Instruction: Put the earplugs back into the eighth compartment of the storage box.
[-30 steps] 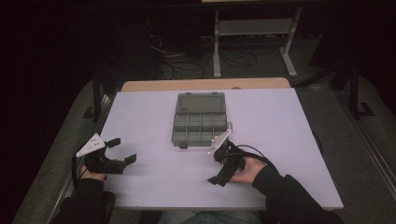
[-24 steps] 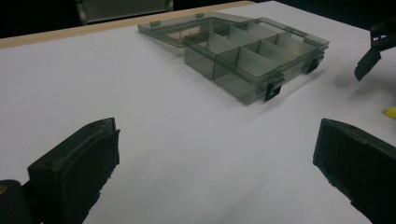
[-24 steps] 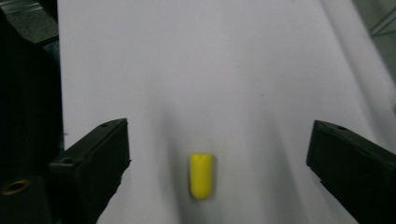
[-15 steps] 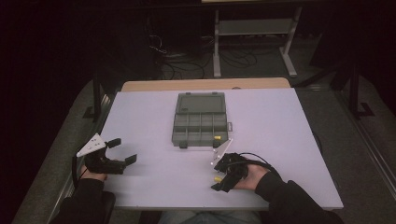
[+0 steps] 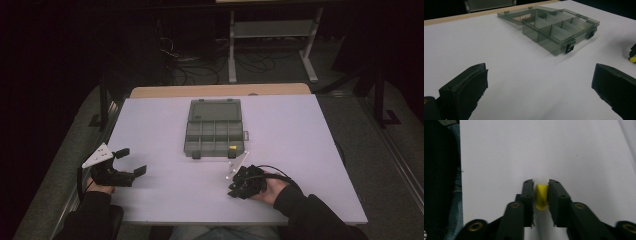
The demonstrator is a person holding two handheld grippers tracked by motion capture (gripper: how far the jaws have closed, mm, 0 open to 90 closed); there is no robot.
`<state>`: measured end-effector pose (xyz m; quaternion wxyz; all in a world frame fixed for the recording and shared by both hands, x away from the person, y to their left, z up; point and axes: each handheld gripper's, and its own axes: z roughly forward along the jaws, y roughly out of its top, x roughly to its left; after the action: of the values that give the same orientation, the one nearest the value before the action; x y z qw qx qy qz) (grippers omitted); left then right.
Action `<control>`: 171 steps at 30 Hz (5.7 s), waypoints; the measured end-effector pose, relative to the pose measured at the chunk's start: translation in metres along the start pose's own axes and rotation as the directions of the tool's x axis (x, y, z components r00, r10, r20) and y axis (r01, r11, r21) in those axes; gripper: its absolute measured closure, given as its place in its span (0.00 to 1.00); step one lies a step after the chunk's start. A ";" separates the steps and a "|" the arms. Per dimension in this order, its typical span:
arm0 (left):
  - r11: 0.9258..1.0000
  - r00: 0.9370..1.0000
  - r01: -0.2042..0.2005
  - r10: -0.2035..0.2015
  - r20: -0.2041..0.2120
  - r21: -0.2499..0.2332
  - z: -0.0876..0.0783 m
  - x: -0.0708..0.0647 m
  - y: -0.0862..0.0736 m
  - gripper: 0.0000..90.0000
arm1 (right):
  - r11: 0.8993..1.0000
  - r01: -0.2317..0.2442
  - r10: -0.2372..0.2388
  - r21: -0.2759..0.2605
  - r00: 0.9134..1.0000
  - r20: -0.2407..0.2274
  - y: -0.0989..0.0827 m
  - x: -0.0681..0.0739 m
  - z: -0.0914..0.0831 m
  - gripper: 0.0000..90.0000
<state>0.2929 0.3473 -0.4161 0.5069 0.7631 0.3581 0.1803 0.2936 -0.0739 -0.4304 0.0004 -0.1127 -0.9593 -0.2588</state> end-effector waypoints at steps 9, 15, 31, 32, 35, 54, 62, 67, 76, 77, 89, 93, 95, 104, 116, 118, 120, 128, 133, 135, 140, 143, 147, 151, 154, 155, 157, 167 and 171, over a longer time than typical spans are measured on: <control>1.000 1.000 0.002 -0.002 0.000 0.000 0.000 0.000 0.000 0.00 | 1.000 -0.008 0.008 -0.007 1.000 -0.002 0.001 -0.002 -0.005 0.87; 1.000 1.000 0.002 -0.002 0.000 0.002 0.000 0.000 0.000 0.00 | 0.999 -0.008 0.008 -0.039 1.000 0.006 0.003 -0.003 -0.016 0.87; 1.000 1.000 0.002 -0.002 -0.003 0.006 0.001 0.000 0.000 0.00 | 0.996 -0.005 0.009 -0.088 0.999 0.042 0.014 -0.008 -0.043 0.87; 1.000 1.000 0.002 -0.002 -0.003 0.006 0.001 0.000 0.000 0.00 | 0.996 -0.002 0.006 -0.090 0.999 0.045 0.014 -0.008 -0.045 0.87; 1.000 1.000 0.002 -0.002 -0.005 0.005 0.000 0.000 0.000 0.00 | 0.995 -0.002 0.007 -0.097 0.999 0.051 0.016 -0.009 -0.051 0.87; 1.000 1.000 0.003 -0.003 -0.003 0.006 0.001 0.000 0.000 0.00 | 0.994 0.001 0.008 -0.108 0.996 0.086 0.044 -0.035 -0.072 0.87; 1.000 1.000 0.000 0.000 -0.002 0.009 0.001 0.000 0.000 0.00 | 0.996 -0.022 0.031 -0.092 0.996 0.089 0.055 -0.054 -0.070 0.87; 1.000 1.000 0.001 -0.001 0.002 0.013 0.001 0.000 0.000 0.00 | 0.995 -0.065 0.072 -0.078 0.993 0.094 0.057 -0.068 -0.070 0.87; 1.000 1.000 0.005 -0.005 0.003 0.018 0.002 0.000 -0.001 0.00 | 0.987 -0.142 0.150 -0.079 0.983 0.110 0.051 -0.097 -0.062 0.88; 1.000 1.000 0.005 -0.005 0.003 0.018 0.002 0.000 -0.001 0.00 | 0.985 -0.155 0.162 -0.073 0.980 0.114 0.049 -0.101 -0.059 0.88; 1.000 1.000 0.005 -0.005 0.004 0.017 0.002 0.001 -0.001 0.00 | 0.974 -0.220 0.225 -0.050 0.965 0.131 0.042 -0.124 -0.043 0.88; 1.000 1.000 0.006 -0.006 0.005 0.016 0.002 0.001 -0.001 0.00 | 0.973 -0.225 0.230 -0.049 0.965 0.129 0.041 -0.126 -0.040 0.82; 1.000 1.000 0.006 -0.006 0.005 0.016 0.002 0.001 -0.001 0.00 | 0.973 -0.222 0.228 -0.055 0.963 0.142 0.041 -0.125 -0.039 0.77; 1.000 1.000 0.006 -0.006 0.006 0.015 0.002 0.001 -0.001 0.00 | 0.973 -0.208 0.222 -0.100 0.963 0.156 0.042 -0.117 -0.050 0.49; 1.000 1.000 -0.012 0.012 -0.007 0.023 0.001 -0.001 0.000 0.00 | 0.952 -0.230 0.266 -0.203 0.948 0.173 0.027 -0.104 -0.063 0.18; 1.000 1.000 -0.012 0.012 -0.008 0.026 0.002 -0.001 0.000 0.00 | 0.947 -0.234 0.273 -0.219 0.947 0.169 0.024 -0.101 -0.066 0.14; 1.000 1.000 -0.012 0.012 -0.007 0.027 0.002 -0.001 0.000 0.00 | 0.945 -0.231 0.274 -0.232 0.946 0.174 0.020 -0.097 -0.070 0.14; 1.000 1.000 -0.011 0.011 -0.006 0.025 0.001 -0.001 0.000 0.00 | 0.940 -0.217 0.276 -0.265 0.938 0.209 0.015 -0.084 -0.081 0.01; 1.000 1.000 -0.012 0.012 -0.007 0.025 0.001 -0.001 0.000 0.00 | 0.934 -0.214 0.279 -0.287 0.937 0.212 0.012 -0.078 -0.086 0.00; 1.000 1.000 -0.012 0.012 -0.008 0.025 0.001 -0.001 0.000 0.00 | 0.932 -0.217 0.283 -0.290 0.936 0.208 0.010 -0.076 -0.087 0.00; 1.000 1.000 -0.013 0.013 -0.009 0.024 0.001 -0.001 0.000 0.00 | 0.919 -0.234 0.306 -0.318 0.931 0.200 -0.002 -0.072 -0.091 0.00; 1.000 1.000 -0.013 0.013 -0.009 0.025 0.001 -0.001 0.000 0.00 | 0.912 -0.239 0.317 -0.333 0.926 0.204 -0.010 -0.070 -0.093 0.00; 1.000 1.000 -0.013 0.013 -0.009 0.025 0.002 -0.001 0.000 0.00 | 0.897 -0.244 0.338 -0.369 0.917 0.213 -0.024 -0.069 -0.096 0.00; 1.000 1.000 -0.012 0.013 -0.009 0.024 0.002 -0.001 0.000 0.00 | 0.884 -0.262 0.360 -0.388 0.909 0.208 -0.036 -0.068 -0.098 0.00; 1.000 1.000 -0.013 0.013 -0.010 0.024 0.002 -0.001 0.001 0.00 | 0.878 -0.271 0.372 -0.394 0.905 0.207 -0.044 -0.067 -0.099 0.00; 1.000 1.000 -0.012 0.013 -0.010 0.023 0.002 -0.001 0.001 0.00 | 0.876 -0.276 0.377 -0.395 0.903 0.205 -0.047 -0.066 -0.100 0.00; 1.000 1.000 -0.012 0.012 -0.010 0.023 0.002 -0.001 0.001 0.00 | 0.870 -0.285 0.389 -0.403 0.899 0.203 -0.052 -0.065 -0.101 0.00; 1.000 1.000 -0.012 0.012 -0.007 0.023 0.002 -0.001 0.001 0.00 | 0.842 -0.308 0.425 -0.443 0.885 0.191 -0.076 -0.062 -0.101 0.00; 1.000 1.000 -0.012 0.012 -0.007 0.023 0.002 -0.001 0.001 0.00 | 0.832 -0.313 0.438 -0.459 0.877 0.195 -0.085 -0.062 -0.100 0.00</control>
<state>0.2935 0.3448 -0.4164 0.4957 0.7705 0.3572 0.1819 0.3293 -0.2086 -0.3894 -0.1137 -0.3355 -0.8299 -0.4309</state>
